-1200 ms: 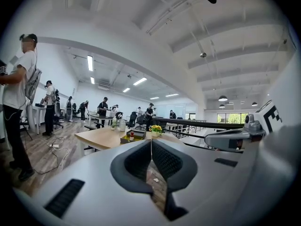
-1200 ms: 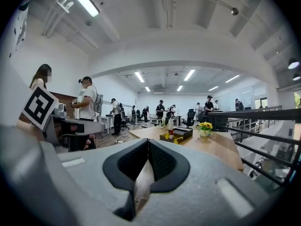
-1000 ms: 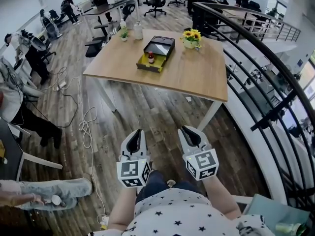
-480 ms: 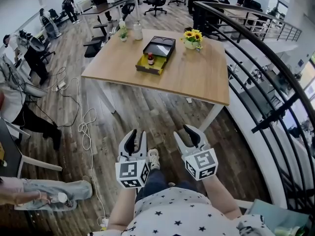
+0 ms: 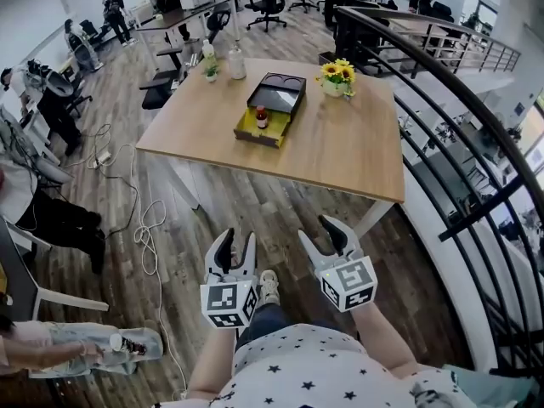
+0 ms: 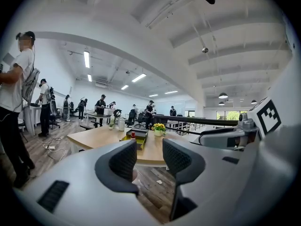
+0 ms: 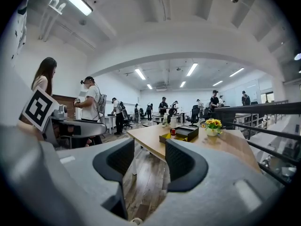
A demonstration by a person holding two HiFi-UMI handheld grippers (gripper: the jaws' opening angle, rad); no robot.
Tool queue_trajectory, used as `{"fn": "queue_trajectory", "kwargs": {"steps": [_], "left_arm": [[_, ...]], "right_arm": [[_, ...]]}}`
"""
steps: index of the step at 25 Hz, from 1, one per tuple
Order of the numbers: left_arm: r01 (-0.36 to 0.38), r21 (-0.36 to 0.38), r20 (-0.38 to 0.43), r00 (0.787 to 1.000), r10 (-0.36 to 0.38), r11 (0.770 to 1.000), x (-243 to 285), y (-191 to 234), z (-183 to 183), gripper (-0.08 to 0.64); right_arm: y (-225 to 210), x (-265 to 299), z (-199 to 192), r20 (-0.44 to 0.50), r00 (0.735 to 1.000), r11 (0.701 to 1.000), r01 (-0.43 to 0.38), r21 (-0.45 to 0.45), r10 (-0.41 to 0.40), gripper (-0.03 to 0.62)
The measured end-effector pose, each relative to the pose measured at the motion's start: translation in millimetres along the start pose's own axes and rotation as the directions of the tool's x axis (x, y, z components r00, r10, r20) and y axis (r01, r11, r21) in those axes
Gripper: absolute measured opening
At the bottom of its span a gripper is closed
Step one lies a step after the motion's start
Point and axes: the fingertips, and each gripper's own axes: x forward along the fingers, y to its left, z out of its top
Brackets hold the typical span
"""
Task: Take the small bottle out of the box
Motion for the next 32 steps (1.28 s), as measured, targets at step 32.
{"fn": "queue_trajectory", "kwargs": {"steps": [32], "left_arm": [[0.075,-0.024,-0.051,0.996,-0.076,0.997,227,142,55,0.172]], "right_arm": [[-87,250,66,-0.014,0.999,0.998,0.041,0.052,-0.041,0.207]]}}
